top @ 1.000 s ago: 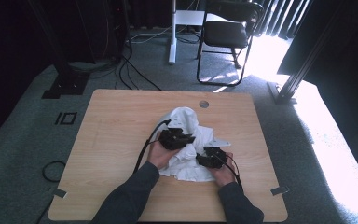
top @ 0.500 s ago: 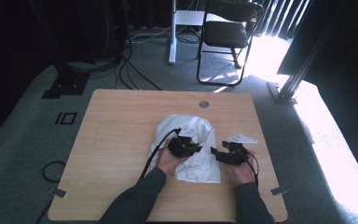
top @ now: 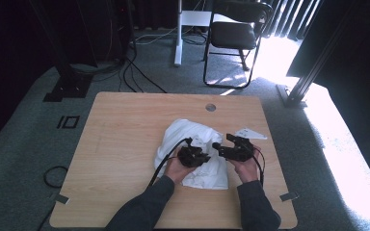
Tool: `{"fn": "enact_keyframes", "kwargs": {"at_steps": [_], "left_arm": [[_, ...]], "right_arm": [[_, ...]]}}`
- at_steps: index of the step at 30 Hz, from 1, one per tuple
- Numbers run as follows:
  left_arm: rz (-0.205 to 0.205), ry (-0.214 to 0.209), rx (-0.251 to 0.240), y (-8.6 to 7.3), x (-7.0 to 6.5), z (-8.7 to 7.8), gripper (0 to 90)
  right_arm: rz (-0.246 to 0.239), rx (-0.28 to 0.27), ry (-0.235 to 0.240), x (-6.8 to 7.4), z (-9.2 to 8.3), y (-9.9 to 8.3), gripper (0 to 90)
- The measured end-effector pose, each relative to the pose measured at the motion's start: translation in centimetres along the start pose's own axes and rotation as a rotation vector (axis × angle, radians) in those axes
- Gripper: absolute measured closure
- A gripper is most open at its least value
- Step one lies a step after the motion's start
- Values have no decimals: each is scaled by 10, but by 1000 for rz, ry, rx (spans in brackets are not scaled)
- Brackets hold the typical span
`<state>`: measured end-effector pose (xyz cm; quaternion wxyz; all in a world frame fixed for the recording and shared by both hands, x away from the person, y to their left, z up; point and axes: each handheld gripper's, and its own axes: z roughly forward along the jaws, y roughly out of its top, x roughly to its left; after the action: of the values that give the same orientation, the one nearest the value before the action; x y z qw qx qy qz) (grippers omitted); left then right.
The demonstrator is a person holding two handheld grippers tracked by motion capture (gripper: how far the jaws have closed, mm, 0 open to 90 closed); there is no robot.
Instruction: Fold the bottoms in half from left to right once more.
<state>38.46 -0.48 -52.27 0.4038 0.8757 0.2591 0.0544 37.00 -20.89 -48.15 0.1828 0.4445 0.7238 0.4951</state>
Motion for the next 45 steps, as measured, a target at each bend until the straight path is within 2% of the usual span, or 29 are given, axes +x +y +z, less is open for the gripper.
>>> {"fn": "enact_keyframes", "kwargs": {"at_steps": [5, 8, 11, 15, 19, 25, 28, 30, 32, 34, 35, 38, 41, 43, 45], "left_arm": [[-3, -4, 2, -1, 1, 1, 857], [-13, -11, -3, -1, 2, 1, 857], [-15, -12, 0, -2, 4, 2, 857], [-22, -14, 1, -2, 5, 3, 856], [-11, -1, 11, -3, 4, 6, 855], [-7, 6, 15, -3, 4, 7, 854], [-6, 8, 13, -4, 3, 7, 852], [-1, 10, 12, -4, 3, 7, 851], [1, 12, 15, -4, 3, 6, 850], [11, 17, 14, -4, 2, 6, 845], [12, 18, 10, -4, 1, 5, 844], [6, 18, 2, -4, 1, 3, 840], [7, 9, -8, -3, -2, -2, 811], [23, -1, -23, 0, -7, -10, 737], [59, 9, -44, 4, -14, -24, 675]], "right_arm": [[6, 7, 12, 2, 8, 2, 252], [-12, -1, 16, 5, 4, 3, 252], [-22, -5, 2, 5, -1, 3, 251], [-12, -2, 10, 1, -9, 1, 240], [0, -6, 23, -1, -12, 0, 228], [1, -63, 44, 2, -20, 3, 215], [-3, -29, 15, 1, -13, 7, 226], [15, -14, 28, -2, -4, 7, 244], [30, 16, 32, -3, 8, 6, 290], [37, 56, 24, -2, 18, 4, 392], [44, 68, 40, -2, 22, 3, 439], [65, 77, 60, -2, 25, 2, 598], [41, 96, 23, -1, 25, 4, 747], [25, 109, -4, -1, 25, 5, 773], [14, 121, -25, -3, 25, 6, 784]]}}
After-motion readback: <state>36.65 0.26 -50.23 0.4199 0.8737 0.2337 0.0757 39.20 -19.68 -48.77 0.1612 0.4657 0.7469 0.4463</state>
